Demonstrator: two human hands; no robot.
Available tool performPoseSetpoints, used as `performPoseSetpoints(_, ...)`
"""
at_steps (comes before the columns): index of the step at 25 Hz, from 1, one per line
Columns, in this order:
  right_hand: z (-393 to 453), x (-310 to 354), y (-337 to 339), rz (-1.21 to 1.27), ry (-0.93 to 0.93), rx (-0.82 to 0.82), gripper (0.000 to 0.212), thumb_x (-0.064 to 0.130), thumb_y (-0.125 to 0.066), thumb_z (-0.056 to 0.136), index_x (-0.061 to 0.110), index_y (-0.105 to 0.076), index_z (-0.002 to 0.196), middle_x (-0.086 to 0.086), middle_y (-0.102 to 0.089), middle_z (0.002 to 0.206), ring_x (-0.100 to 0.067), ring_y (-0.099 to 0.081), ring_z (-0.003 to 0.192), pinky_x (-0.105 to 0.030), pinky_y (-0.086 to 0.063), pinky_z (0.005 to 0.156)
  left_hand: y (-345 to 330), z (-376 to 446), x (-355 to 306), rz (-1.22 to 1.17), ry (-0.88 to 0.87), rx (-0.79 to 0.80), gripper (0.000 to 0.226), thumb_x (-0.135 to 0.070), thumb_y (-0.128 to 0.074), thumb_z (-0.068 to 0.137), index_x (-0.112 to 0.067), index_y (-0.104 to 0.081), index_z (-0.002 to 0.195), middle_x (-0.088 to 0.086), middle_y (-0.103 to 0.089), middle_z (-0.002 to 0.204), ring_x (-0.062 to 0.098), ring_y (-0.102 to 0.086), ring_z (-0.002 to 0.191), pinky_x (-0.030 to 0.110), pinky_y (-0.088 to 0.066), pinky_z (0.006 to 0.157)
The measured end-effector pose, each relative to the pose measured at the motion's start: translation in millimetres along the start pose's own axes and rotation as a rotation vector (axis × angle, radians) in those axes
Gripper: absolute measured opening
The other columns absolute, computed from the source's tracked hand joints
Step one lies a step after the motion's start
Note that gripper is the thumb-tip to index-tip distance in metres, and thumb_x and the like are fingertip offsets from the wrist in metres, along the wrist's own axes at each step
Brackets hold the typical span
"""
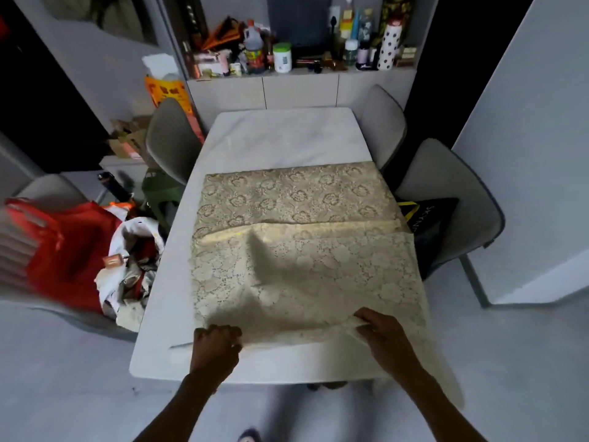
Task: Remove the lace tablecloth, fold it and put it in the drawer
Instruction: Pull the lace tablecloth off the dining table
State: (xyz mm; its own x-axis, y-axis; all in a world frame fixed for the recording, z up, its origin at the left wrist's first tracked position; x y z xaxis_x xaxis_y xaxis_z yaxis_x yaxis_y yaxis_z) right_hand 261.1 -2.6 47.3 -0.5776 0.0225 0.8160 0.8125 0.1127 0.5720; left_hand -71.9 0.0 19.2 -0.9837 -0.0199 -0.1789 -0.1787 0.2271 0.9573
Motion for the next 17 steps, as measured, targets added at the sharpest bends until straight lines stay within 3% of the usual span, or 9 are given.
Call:
performPoseSetpoints(2, -32, -7, 15, -0.013, -0.117, -0.099, 0.026, 0.009, -0.060, 0.091, 0.032, -0.069, 0.083, 0.009, -0.072, 0.084, -0.008, -0.066, 0.082, -0.028, -0.050, 0.077, 16, -17, 17, -0.122, -0.057, -0.018, 0.014, -0.037, -0.063, 0.087, -0.027, -0.068, 0.095, -0.007, -0.074, 0.094, 0.020, -0.067, 0.095, 0.031, -0.042, 0.081)
performPoseSetpoints(4, -68, -7, 26, -0.448, -0.291, -0.086, 0.016, 0.022, -0.055, 0.095, 0.024, -0.067, 0.105, 0.004, -0.072, 0.106, -0.019, -0.065, 0.097, -0.035, -0.049, 0.086, 41, -27, 18, -0.179, -0.199, -0.063, 0.014, -0.034, -0.063, 0.083, -0.021, -0.069, 0.087, -0.002, -0.074, 0.084, 0.026, -0.069, 0.086, 0.033, -0.048, 0.073)
performPoseSetpoints(6, -104, 5, 10, -0.787, -0.366, 0.020, 0.045, 0.034, -0.054, 0.090, 0.027, -0.048, 0.134, 0.007, -0.057, 0.132, -0.020, -0.056, 0.116, -0.037, -0.044, 0.097, 67, -40, -3, -0.134, -0.383, -0.103, 0.016, -0.019, -0.068, 0.074, -0.018, -0.073, 0.089, 0.002, -0.076, 0.086, 0.030, -0.069, 0.086, 0.034, -0.050, 0.075)
performPoseSetpoints(8, -128, 47, -31, -0.632, -0.163, -0.053, 0.070, 0.041, -0.066, 0.083, 0.027, -0.037, 0.145, 0.011, -0.047, 0.140, -0.017, -0.049, 0.125, -0.034, -0.039, 0.102, 86, -64, -37, -0.015, -0.580, -0.129, 0.024, -0.011, -0.067, 0.066, -0.020, -0.072, 0.088, 0.002, -0.075, 0.085, 0.029, -0.066, 0.084, 0.034, -0.045, 0.078)
performPoseSetpoints(10, -137, 105, -77, -0.395, 0.066, -0.161, 0.059, 0.036, -0.073, 0.081, 0.019, -0.054, 0.134, 0.012, -0.057, 0.127, -0.008, -0.055, 0.115, -0.023, -0.038, 0.095, 96, -100, -60, 0.040, -0.759, -0.213, 0.019, -0.012, -0.070, 0.058, -0.020, -0.070, 0.075, 0.001, -0.072, 0.072, 0.027, -0.065, 0.072, 0.033, -0.045, 0.074)
performPoseSetpoints(13, -151, 152, -108, -0.161, 0.071, -0.247, 0.019, 0.015, -0.065, 0.086, 0.010, -0.072, 0.103, -0.001, -0.075, 0.095, -0.015, -0.069, 0.086, -0.013, -0.042, 0.072, 109, -139, -54, -0.049, -0.881, -0.374, 0.025, -0.022, -0.080, 0.054, -0.022, -0.069, 0.077, -0.003, -0.071, 0.073, 0.022, -0.064, 0.073, 0.034, -0.041, 0.077)
performPoseSetpoints(15, -177, 158, -103, -0.044, 0.052, -0.275, 0.019, 0.007, -0.061, 0.087, 0.015, -0.074, 0.099, 0.002, -0.076, 0.089, -0.007, -0.069, 0.078, -0.014, -0.047, 0.067, 111, -150, -26, -0.085, -0.838, -0.392, 0.043, -0.032, -0.081, 0.057, -0.026, -0.069, 0.097, -0.005, -0.072, 0.095, 0.021, -0.062, 0.093, 0.034, -0.034, 0.086)
performPoseSetpoints(17, -212, 156, -89, 0.102, 0.006, -0.218, 0.035, -0.003, -0.060, 0.089, 0.028, -0.075, 0.097, 0.010, -0.076, 0.090, -0.002, -0.069, 0.081, -0.018, -0.054, 0.072, 111, -156, 0, -0.130, -0.820, -0.328, 0.046, -0.031, -0.076, 0.064, -0.027, -0.067, 0.109, -0.007, -0.069, 0.111, 0.021, -0.057, 0.108, 0.035, -0.034, 0.093)
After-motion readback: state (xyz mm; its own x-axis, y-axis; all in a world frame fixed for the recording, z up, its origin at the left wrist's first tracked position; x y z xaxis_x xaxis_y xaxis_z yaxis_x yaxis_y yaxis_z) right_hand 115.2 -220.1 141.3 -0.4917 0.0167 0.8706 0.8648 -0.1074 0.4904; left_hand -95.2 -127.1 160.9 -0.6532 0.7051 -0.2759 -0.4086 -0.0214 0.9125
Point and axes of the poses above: each hand's wrist, its own z-axis towards the middle knuckle, its own y-axis out of the back of the hand, x = y × z, the point moved 2 cm from there along z, towards the middle knuckle
